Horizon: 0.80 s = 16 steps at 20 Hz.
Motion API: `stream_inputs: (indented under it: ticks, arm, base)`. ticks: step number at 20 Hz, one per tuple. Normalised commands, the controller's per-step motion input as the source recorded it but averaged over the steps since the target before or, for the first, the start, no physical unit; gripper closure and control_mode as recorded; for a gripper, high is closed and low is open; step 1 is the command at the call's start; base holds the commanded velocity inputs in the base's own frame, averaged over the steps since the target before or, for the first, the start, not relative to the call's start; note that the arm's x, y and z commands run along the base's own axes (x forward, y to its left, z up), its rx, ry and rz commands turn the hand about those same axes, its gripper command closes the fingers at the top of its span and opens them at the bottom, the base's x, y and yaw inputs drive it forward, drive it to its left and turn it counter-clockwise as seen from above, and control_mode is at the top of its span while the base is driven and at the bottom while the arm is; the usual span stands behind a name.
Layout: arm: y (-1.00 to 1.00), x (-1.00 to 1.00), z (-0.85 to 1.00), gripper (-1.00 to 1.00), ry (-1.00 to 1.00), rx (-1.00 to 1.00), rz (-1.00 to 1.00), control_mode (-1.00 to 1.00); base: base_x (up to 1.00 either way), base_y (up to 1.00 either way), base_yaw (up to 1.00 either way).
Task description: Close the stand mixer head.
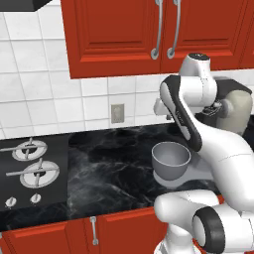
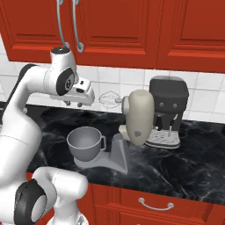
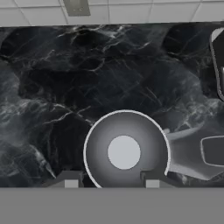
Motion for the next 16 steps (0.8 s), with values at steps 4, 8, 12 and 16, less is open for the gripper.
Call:
stream_inputs:
  ticks: [4, 8, 12, 16]
  arm:
    - [-0.13, -0.32, 0.02, -1.00, -0.04, 0.00, 0.00, -1.00]
    - [-0.58, -0.76, 0.19, -1.00, -0.11, 0.06, 0.00, -1.00]
    - [-0.82, -0.65, 0.38, -1.00, -0.10, 0.10, 0.04, -1.00]
    - [-0.93, -0.43, 0.37, -1.00, -0.10, 0.07, 0.10, -1.00]
  base:
    - [0.00, 0.00, 0.00]
    - [0.00, 0.00, 0.00]
    - [0.00, 0.00, 0.00]
    - [0.00, 0.00, 0.00]
